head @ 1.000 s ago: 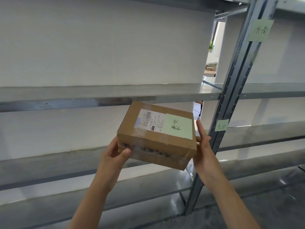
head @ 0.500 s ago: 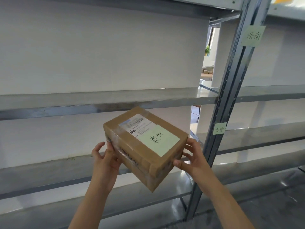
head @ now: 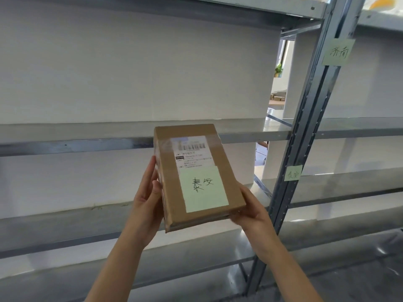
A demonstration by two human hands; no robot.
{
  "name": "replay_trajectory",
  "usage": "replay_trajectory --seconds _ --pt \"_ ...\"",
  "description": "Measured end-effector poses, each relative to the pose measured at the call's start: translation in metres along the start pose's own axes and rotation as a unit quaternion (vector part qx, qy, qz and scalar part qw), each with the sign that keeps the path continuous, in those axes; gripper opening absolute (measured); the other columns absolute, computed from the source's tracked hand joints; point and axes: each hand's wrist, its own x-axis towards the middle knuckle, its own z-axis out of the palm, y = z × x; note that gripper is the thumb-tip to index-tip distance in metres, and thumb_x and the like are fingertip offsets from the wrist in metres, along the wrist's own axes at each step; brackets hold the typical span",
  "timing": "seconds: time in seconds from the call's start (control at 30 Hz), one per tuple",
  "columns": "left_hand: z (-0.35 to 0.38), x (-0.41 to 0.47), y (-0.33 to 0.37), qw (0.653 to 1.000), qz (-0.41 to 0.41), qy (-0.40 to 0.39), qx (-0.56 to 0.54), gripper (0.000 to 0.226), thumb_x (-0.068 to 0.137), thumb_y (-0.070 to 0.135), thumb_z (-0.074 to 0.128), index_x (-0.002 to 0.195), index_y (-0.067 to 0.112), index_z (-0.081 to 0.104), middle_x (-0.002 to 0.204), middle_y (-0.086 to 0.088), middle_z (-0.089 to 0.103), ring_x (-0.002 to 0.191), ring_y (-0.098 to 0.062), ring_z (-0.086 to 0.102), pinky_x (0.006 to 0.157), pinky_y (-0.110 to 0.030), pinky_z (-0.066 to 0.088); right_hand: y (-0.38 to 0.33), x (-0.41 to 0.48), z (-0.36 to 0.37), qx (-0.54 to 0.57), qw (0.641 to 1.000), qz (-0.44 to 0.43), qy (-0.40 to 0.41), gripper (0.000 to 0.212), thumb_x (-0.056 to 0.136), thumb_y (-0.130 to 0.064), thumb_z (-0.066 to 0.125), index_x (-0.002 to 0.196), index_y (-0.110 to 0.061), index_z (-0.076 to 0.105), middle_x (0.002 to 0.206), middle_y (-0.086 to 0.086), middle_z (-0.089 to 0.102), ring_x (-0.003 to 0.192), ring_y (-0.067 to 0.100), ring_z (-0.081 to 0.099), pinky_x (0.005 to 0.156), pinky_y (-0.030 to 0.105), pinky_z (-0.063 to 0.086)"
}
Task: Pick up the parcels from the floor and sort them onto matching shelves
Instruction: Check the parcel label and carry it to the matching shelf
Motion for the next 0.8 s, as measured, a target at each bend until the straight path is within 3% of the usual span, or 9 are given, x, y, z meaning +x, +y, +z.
replay_trajectory --seconds 0.07,0.13,0.2,0.3,0.37,0.43,0.57,0.7,0.8 --pt "-0.001 -0.002 0.002 0.999 0.002 0.033 0.009 0.047 0.107 0.022 0.040 0.151 0.037 0.048 0.141 0.000 0.067 0.117 -0.021 0.072 0.080 -0.038 0.066 -0.006 0.001 0.002 0.034 0.999 -0.014 0.006 0.057 0.094 0.022 0.038 0.129 -0.017 0.059 0.126 0.000 0.071 0.120 0.016 0.065 0.089 0.027 0.057" --pt "0.003 -0.005 0.004 0.998 0.001 0.048 0.029 0.044 0.108 0.021 0.040 0.149 0.033 0.051 0.129 0.000 0.074 0.105 -0.018 0.077 0.074 -0.035 0.066 -0.009 0.004 0.008 0.038 0.999 -0.021 0.031 0.037 0.103 0.002 0.037 0.123 -0.018 0.061 0.121 0.000 0.072 0.116 0.019 0.067 0.092 0.032 0.057" --pt "0.008 -0.007 0.005 0.998 -0.002 0.052 0.047 0.048 0.101 0.030 0.047 0.148 0.035 0.052 0.134 -0.001 0.072 0.113 -0.021 0.074 0.083 -0.039 0.065 -0.009 0.008 0.016 0.019 0.998 -0.019 0.058 0.026 0.104 -0.025 0.038 0.120 -0.027 0.058 0.121 -0.003 0.070 0.113 0.016 0.067 0.092 0.034 0.057" --pt "0.020 -0.013 0.009 0.995 -0.006 0.061 0.080 0.049 0.095 0.050 0.045 0.143 0.050 0.053 0.147 0.005 0.062 0.128 -0.022 0.064 0.099 -0.047 0.058 -0.008 0.013 0.023 -0.013 0.997 -0.015 0.068 0.041 0.096 -0.052 0.032 0.128 -0.033 0.048 0.124 -0.003 0.066 0.107 0.004 0.068 0.076 0.025 0.062" --pt "0.026 -0.016 0.012 0.994 -0.020 0.050 0.093 0.045 0.096 0.061 0.035 0.137 0.061 0.054 0.145 0.015 0.062 0.132 -0.016 0.061 0.109 -0.050 0.050 -0.007 0.015 0.025 -0.011 0.998 -0.026 0.055 0.050 0.094 -0.061 0.030 0.136 -0.038 0.045 0.129 -0.005 0.064 0.114 0.005 0.066 0.081 0.024 0.060" --pt "0.031 -0.014 0.015 0.988 -0.036 0.043 0.141 0.037 0.099 0.062 0.030 0.125 0.072 0.055 0.139 0.023 0.064 0.130 -0.006 0.062 0.108 -0.042 0.050 -0.005 0.019 0.024 0.000 0.999 -0.017 0.044 0.049 0.095 -0.061 0.029 0.139 -0.046 0.044 0.133 -0.009 0.065 0.122 0.008 0.063 0.098 0.034 0.055" --pt "0.026 -0.013 0.009 0.980 -0.032 0.032 0.193 0.043 0.109 0.053 0.029 0.151 0.061 0.029 0.161 0.015 0.043 0.150 -0.020 0.041 0.118 -0.056 0.037 -0.008 0.028 0.018 0.015 1.000 0.000 0.007 0.045 0.098 -0.056 0.026 0.139 -0.056 0.043 0.140 -0.016 0.060 0.131 0.009 0.056 0.112 0.048 0.042" --pt "0.037 -0.016 0.020 0.986 -0.033 0.057 0.152 0.048 0.105 0.051 0.034 0.153 0.047 0.039 0.145 0.006 0.063 0.130 -0.021 0.064 0.103 -0.052 0.052 -0.017 0.042 0.022 0.030 0.999 -0.023 -0.034 0.041 0.104 -0.052 0.026 0.143 -0.055 0.040 0.150 -0.017 0.049 0.139 0.009 0.048 0.116 0.050 0.037" --pt "0.040 -0.012 0.026 0.984 -0.026 0.098 0.148 0.047 0.107 0.052 0.030 0.151 0.044 0.044 0.138 0.004 0.068 0.126 -0.021 0.067 0.101 -0.048 0.053 -0.019 0.047 0.028 0.063 0.996 -0.021 -0.063 0.046 0.101 -0.052 0.028 0.146 -0.048 0.038 0.151 -0.017 0.048 0.139 0.006 0.046 0.118 0.045 0.034"
